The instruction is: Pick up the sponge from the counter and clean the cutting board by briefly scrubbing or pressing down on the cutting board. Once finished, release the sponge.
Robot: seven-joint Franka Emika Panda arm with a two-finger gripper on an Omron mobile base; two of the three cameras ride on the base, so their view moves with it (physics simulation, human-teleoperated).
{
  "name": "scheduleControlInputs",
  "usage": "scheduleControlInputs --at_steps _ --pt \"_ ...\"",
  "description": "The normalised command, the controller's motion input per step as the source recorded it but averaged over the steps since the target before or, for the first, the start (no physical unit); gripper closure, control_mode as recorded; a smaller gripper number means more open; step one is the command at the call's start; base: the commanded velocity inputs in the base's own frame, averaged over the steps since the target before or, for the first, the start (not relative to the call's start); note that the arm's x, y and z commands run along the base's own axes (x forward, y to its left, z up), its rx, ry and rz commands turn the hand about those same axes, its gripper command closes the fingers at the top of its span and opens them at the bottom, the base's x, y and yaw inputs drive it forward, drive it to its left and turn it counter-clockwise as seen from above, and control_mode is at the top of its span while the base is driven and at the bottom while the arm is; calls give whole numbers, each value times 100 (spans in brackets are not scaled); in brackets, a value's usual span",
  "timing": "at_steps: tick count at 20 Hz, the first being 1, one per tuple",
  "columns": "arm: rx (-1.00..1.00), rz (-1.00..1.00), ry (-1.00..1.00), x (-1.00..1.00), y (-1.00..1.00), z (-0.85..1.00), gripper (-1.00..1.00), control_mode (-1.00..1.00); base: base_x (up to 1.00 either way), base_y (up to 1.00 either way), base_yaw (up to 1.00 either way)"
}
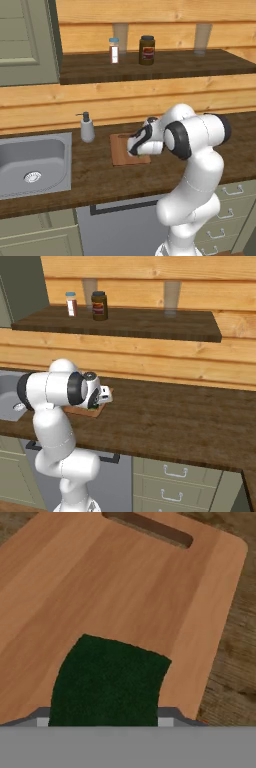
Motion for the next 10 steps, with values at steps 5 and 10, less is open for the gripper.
scheduleControlInputs --at_steps 5,10 --pt "0 -3 -10 2 -52 -5 100 -100 0 0 0" --pt "0 0 -12 45 18 0 100 -100 0 0 0"
